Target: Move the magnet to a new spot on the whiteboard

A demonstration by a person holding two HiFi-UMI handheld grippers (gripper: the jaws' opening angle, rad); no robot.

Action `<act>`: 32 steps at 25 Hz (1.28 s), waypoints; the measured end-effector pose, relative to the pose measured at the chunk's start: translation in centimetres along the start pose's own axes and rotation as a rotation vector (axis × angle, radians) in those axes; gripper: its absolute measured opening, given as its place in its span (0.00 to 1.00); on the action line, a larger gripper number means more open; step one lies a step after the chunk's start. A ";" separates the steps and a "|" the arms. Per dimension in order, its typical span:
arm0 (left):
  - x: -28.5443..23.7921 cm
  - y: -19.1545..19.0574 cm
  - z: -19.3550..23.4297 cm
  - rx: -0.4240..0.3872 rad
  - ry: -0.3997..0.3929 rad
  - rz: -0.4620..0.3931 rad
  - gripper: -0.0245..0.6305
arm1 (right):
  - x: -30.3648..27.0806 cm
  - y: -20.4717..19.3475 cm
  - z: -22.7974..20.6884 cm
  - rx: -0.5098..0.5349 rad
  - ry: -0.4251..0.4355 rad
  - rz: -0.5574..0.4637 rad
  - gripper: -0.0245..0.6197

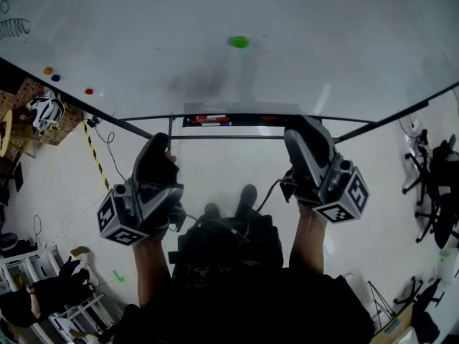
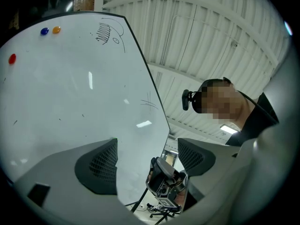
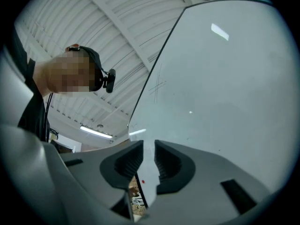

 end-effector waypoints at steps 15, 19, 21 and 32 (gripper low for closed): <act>14.0 2.9 -2.0 0.192 -0.114 -0.061 0.65 | 1.1 -6.1 17.1 0.045 -0.088 0.069 0.18; 16.6 2.5 -2.9 0.249 -0.139 -0.070 0.65 | 2.2 -7.3 21.0 0.053 -0.137 0.094 0.18; 17.5 2.9 -3.9 0.253 -0.163 -0.080 0.65 | 2.3 -7.2 22.7 0.064 -0.136 0.095 0.18; 18.2 4.4 -8.0 0.179 -0.222 -0.139 0.65 | 1.7 -5.8 26.1 0.086 -0.007 0.096 0.18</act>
Point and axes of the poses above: the fingertips, and each gripper's own axes: x backward along the fingers, z to its left, y out of its top, the point moved 9 cm from there along x, backward along the fingers, and after that the axes turned 3 degrees about -z, right-handed, at the moved point
